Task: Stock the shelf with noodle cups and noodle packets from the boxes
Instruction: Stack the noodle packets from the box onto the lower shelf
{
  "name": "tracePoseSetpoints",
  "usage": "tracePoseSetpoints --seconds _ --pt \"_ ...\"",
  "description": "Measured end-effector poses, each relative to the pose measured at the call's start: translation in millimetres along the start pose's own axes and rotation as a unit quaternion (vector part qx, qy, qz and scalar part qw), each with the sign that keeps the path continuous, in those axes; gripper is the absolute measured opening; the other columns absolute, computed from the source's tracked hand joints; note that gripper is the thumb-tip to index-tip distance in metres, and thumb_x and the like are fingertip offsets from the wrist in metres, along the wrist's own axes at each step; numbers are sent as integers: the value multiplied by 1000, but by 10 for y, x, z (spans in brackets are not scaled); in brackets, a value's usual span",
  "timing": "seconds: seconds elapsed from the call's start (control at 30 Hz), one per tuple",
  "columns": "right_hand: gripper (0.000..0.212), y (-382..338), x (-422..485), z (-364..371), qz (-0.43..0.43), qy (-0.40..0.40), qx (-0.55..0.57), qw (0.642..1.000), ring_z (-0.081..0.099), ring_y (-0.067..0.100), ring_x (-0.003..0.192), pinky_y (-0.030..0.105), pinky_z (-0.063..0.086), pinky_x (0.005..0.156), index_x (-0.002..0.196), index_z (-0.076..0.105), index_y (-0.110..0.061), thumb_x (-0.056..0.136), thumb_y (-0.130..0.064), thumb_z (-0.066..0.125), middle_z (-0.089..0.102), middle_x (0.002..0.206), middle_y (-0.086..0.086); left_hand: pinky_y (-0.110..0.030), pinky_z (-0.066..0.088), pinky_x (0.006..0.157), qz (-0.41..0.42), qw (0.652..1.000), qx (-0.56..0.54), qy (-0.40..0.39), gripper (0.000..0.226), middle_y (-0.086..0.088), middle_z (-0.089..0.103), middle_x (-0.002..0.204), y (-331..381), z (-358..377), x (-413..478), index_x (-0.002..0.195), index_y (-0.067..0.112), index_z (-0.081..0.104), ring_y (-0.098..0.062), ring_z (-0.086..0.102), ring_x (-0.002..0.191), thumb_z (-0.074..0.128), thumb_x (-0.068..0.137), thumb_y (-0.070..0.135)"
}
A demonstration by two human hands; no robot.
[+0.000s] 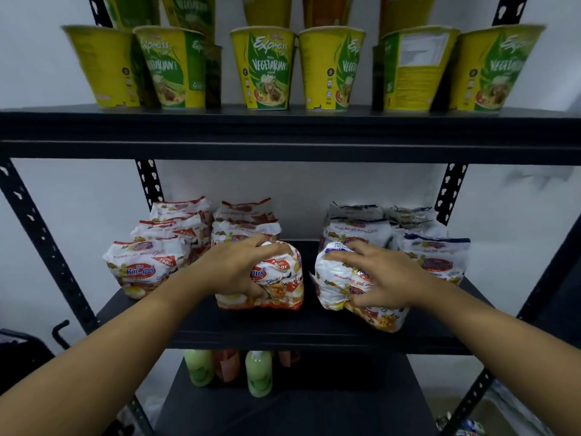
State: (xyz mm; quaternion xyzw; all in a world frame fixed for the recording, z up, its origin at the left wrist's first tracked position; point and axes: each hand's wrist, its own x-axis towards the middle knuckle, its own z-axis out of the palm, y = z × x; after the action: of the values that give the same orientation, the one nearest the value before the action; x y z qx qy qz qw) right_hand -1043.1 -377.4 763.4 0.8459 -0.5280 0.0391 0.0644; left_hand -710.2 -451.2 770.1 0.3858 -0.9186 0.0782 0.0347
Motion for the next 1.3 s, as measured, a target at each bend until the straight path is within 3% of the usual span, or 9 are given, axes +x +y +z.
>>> tracePoseSetpoints --seconds 0.13,0.27,0.33,0.43,0.53,0.6,0.77,0.9,1.3 --pt "93 -15 52 221 3 -24 -52 998 32 21 145 42 35 113 153 -6 -59 84 -67 55 25 166 -4 -29 51 72 27 999 19 -36 101 7 40 145 -76 232 56 155 54 10 -7 48 103 79 81 54" --pt "104 -81 4 383 19 -5 -133 991 34 27 145 53 27 113 153 -21 -52 84 -75 53 28 166 -3 -34 42 89 12 999 19 -38 109 6 36 155 -79 497 30 156 56 -6 -19 43 134 75 83 60" --pt "107 -157 -59 378 41 31 -172 984 43 30 139 57 34 106 160 -1 -45 79 -78 59 42 158 1 -53 34 113 -7 999 44 -3 116 3 25 165 -64 503 -5 154 56 -16 -26 29 148 72 80 68" --pt "102 -336 -203 475 134 74 -165 974 43 39 140 68 33 103 158 29 -35 74 -76 69 50 151 6 -64 17 120 -53 996 43 52 114 1 17 169 39 506 -152 158 50 -11 -29 20 154 61 76 84" --pt "100 -510 -285 630 214 63 -100 970 8 44 154 80 19 104 159 2 -50 81 -77 59 18 167 4 -69 18 116 -100 980 -2 171 102 1 29 165 287 677 -288 160 47 11 -28 26 152 47 75 92" --pt "102 -556 -242 749 234 51 -53 970 -10 43 153 81 19 105 152 -16 -57 83 -77 57 1 168 2 -73 15 114 -143 974 -19 176 96 0 30 165 446 818 -263 158 52 15 -31 26 152 38 75 94" --pt "108 -511 -76 881 248 59 -59 965 20 43 146 72 42 89 155 4 -57 74 -69 74 29 158 5 -76 15 108 -232 957 -14 172 87 0 39 157 602 1021 -12 149 55 34 -35 31 146 47 71 92" --pt "106 -386 1 947 230 84 -69 967 25 43 142 69 43 87 154 10 -56 73 -66 77 34 154 5 -74 22 105 -250 948 1 198 79 0 45 152 490 1122 73 142 51 41 -34 37 141 65 73 80" --pt "106 -289 300 1007 220 97 -65 968 35 46 132 68 46 83 154 20 -51 68 -63 81 42 144 10 -76 28 102 -278 946 17 165 77 2 44 151 -134 1152 208 141 52 42 -35 35 142 63 73 81"
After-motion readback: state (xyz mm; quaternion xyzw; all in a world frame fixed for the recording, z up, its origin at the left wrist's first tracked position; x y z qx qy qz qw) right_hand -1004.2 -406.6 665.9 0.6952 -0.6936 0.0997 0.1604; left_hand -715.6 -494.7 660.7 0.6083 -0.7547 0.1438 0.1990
